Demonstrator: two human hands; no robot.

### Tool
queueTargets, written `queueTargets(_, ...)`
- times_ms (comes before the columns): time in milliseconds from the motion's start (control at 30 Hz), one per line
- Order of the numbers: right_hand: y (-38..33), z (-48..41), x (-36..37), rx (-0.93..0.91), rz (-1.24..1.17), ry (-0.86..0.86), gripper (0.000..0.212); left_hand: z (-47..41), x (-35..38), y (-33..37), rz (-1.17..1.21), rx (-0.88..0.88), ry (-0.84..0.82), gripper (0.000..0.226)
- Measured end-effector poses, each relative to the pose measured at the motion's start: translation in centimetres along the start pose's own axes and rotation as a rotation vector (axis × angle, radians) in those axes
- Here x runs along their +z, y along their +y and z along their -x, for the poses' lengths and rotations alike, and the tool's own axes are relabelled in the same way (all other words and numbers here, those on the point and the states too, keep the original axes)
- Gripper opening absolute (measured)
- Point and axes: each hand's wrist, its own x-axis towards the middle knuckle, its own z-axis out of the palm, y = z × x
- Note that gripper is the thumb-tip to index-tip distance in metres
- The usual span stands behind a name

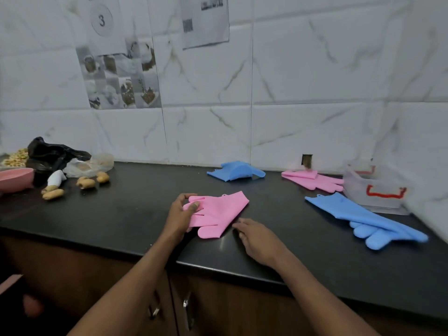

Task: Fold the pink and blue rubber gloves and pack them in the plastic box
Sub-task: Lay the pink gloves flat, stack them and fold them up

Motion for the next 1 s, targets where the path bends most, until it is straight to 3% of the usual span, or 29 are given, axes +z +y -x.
queueTargets(200, -0.4, 1.3, -0.5, 0.087, -0.094, 0.077, 0.044, 0.6, 0.1, 1.6, 0.018, 0.024, 0.01, 0.013)
queueTargets(333, 0.0, 1.2, -0.7, 0.175, -0.202, 0.202, 0.04, -2.2, 0.0, 7.3, -0.177, 0.26, -0.192, 0.014)
queueTargets(467, 0.5, 0.7, -0.5, 0.243, -0.264, 0.258, 0.051, -6.4, 0.8, 15.9, -0.339, 0.487, -0.415, 0.019)
queueTargets(667, 1.2, 0.7, 0.0, 0.225, -0.268, 0.314, 0.047, -10.7, 2.0, 25.0, -0.38, 0.592, -0.628, 0.019)
queueTargets(833, 0.8, 0.7, -0.3, 0.229, -0.407, 0.376, 0.055, -12.2, 2.5, 27.0, -0.346, 0.59, -0.681, 0.019)
queueTargets(900, 1.0, 0.8, -0.8, 0.272, -0.567, 0.437, 0.056, -12.2, 2.8, 27.1, -0.31, 0.573, -0.698, 0.02)
queueTargets(1000, 1.7, 1.4, -2.0, 0.362, -1.122, 0.587, 0.059, -11.8, 3.4, 27.1, -0.25, 0.53, -0.726, 0.02)
